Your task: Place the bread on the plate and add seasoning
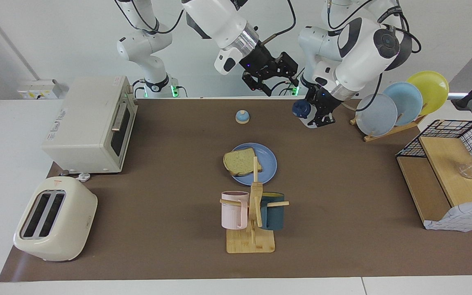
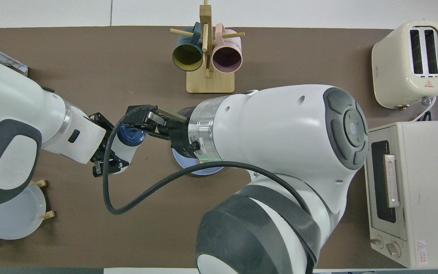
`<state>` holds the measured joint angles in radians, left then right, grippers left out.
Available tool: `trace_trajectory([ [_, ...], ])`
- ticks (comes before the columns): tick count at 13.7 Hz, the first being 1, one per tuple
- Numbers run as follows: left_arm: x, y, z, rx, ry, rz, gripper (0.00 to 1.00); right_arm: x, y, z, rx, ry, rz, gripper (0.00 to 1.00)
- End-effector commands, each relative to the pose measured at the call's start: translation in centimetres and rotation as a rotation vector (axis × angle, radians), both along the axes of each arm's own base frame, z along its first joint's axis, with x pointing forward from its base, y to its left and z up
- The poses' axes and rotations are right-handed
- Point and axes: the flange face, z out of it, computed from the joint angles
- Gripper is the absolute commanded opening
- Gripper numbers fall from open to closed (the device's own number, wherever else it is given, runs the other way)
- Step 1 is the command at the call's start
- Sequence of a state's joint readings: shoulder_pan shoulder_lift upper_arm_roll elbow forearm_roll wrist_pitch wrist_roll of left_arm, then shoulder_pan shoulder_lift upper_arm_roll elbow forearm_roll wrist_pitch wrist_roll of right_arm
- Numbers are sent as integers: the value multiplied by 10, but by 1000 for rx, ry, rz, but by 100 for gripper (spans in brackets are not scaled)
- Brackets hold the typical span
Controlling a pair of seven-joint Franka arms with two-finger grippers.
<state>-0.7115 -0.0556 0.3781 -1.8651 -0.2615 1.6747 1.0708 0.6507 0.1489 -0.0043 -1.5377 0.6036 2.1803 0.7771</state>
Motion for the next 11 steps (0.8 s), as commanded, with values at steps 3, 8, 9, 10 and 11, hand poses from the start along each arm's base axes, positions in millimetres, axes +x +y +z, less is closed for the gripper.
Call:
trace_trajectory([
  [3,-6,-1,4,-7,-26,-48,0,-11,21,-9,-101,-124,119,100],
  [8,-6,0,4,-38,-59,-185,0,-3,16,3,-116,-173,111,93],
  [9,-6,0,4,-42,-64,-205,0,4,10,1,-117,-172,97,90],
  [10,-6,0,4,-43,-64,-208,0,4,11,2,-108,-175,91,87],
  [11,-6,0,4,-43,-65,-209,0,3,15,6,-88,-185,75,84],
])
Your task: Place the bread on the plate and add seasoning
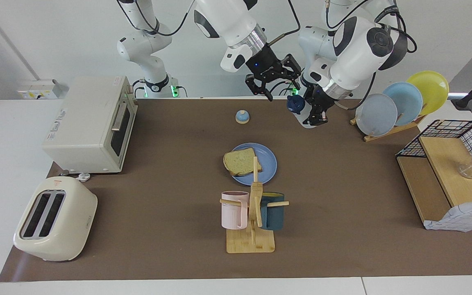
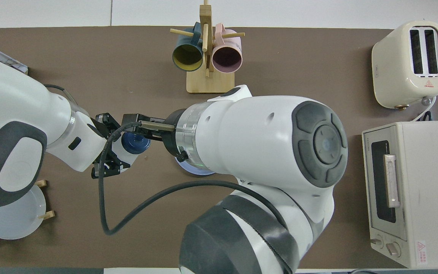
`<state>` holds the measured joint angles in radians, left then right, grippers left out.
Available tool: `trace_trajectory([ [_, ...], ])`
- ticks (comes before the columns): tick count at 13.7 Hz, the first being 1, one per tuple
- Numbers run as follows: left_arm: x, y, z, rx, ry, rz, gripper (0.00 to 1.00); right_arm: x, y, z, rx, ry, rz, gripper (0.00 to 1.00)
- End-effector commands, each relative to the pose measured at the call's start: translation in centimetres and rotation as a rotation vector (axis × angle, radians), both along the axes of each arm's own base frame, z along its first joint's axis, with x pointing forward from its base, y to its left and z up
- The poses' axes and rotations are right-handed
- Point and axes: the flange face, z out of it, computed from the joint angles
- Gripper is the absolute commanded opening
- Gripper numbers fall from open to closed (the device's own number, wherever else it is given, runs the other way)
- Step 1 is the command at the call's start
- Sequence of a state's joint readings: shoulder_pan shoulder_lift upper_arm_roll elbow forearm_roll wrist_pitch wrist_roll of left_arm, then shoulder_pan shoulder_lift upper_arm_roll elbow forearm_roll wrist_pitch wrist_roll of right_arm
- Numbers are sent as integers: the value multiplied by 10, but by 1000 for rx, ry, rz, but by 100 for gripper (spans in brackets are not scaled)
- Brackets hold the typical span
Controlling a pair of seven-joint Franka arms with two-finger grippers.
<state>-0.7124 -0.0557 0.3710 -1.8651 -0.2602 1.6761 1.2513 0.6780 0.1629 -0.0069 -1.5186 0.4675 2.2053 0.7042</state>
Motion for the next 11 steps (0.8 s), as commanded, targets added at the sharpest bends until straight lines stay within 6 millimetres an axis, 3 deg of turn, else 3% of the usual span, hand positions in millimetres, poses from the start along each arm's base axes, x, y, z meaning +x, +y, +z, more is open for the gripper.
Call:
trace_trajectory([
  [1,-4,4,4,-7,-23,-29,0,5,5,8,28,-51,-11,78],
  [8,-5,3,3,-6,-19,-21,0,-4,15,4,24,-49,3,57],
  [11,-5,3,3,-5,-19,-22,0,-4,15,2,19,-45,6,32],
])
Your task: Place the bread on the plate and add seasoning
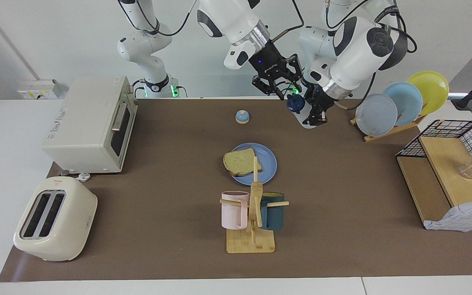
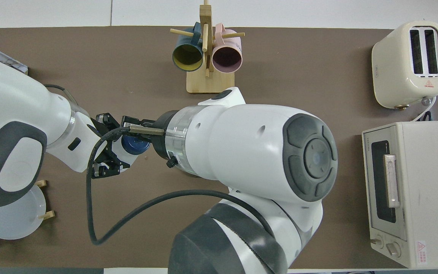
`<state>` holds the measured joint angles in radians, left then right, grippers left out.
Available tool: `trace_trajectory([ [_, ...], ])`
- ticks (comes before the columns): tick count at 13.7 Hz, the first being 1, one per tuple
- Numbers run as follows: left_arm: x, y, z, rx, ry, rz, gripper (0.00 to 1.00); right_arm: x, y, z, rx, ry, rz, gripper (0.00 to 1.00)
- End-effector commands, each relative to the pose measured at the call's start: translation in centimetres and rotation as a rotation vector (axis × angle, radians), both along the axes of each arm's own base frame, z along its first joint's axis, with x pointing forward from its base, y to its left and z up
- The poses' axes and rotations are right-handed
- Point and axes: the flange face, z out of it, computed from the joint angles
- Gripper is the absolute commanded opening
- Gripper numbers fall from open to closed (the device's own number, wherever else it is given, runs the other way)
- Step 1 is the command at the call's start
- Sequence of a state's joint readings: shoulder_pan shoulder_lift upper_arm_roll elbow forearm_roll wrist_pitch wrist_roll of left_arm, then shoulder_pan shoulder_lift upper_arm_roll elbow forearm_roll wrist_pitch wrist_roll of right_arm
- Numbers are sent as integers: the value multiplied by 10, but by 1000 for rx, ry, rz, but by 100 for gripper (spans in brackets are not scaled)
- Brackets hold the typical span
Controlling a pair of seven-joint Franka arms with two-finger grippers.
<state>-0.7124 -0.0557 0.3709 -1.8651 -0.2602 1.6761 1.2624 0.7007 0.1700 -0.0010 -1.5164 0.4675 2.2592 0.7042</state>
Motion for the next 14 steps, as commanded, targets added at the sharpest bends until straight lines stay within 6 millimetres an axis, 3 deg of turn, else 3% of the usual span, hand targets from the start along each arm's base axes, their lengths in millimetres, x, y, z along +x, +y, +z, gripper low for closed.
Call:
trace_trajectory([
  [1,-5,3,3,-3,-17,-11,0,2,1,-2,-7,-10,1,29],
  [8,-5,3,3,-6,-15,-7,0,-3,4,-10,-19,-9,11,28],
  [9,-5,3,3,-6,-16,-4,0,-3,3,-11,-22,-9,16,22],
  [14,-5,3,3,-5,-15,11,0,-2,4,-9,-18,-11,12,21],
])
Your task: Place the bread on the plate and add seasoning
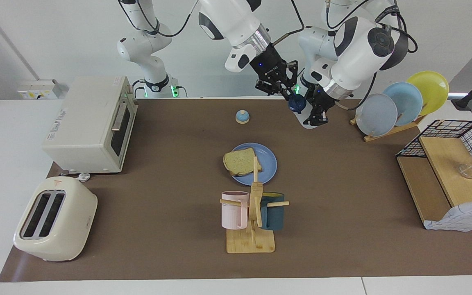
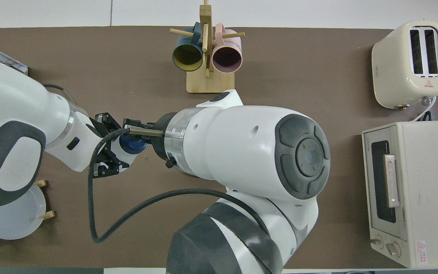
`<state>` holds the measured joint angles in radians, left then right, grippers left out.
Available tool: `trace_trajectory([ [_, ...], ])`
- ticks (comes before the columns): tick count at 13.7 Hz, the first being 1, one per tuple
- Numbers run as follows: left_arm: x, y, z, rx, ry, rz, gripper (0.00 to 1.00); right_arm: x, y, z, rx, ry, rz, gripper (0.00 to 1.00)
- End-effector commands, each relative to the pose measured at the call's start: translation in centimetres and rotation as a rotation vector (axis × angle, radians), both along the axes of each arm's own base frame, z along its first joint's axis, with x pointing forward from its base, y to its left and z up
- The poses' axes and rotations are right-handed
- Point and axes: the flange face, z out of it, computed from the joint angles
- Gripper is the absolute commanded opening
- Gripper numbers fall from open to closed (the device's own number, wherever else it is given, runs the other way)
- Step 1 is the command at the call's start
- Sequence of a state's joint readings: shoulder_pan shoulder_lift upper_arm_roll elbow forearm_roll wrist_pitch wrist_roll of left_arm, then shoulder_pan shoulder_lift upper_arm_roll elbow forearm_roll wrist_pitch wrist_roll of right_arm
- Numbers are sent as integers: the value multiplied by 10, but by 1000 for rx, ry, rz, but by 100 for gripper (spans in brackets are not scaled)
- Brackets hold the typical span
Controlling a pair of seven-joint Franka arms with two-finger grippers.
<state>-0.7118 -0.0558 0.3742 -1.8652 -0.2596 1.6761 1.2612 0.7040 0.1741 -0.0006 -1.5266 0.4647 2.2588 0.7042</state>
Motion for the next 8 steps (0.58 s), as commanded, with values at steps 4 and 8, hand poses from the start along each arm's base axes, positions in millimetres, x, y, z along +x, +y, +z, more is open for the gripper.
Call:
trace_trajectory([
  [4,-6,0,3,-6,-15,13,0,-1,1,2,-4,-23,5,21],
  [8,-6,1,4,-6,-16,12,0,0,1,1,-44,-55,23,21],
])
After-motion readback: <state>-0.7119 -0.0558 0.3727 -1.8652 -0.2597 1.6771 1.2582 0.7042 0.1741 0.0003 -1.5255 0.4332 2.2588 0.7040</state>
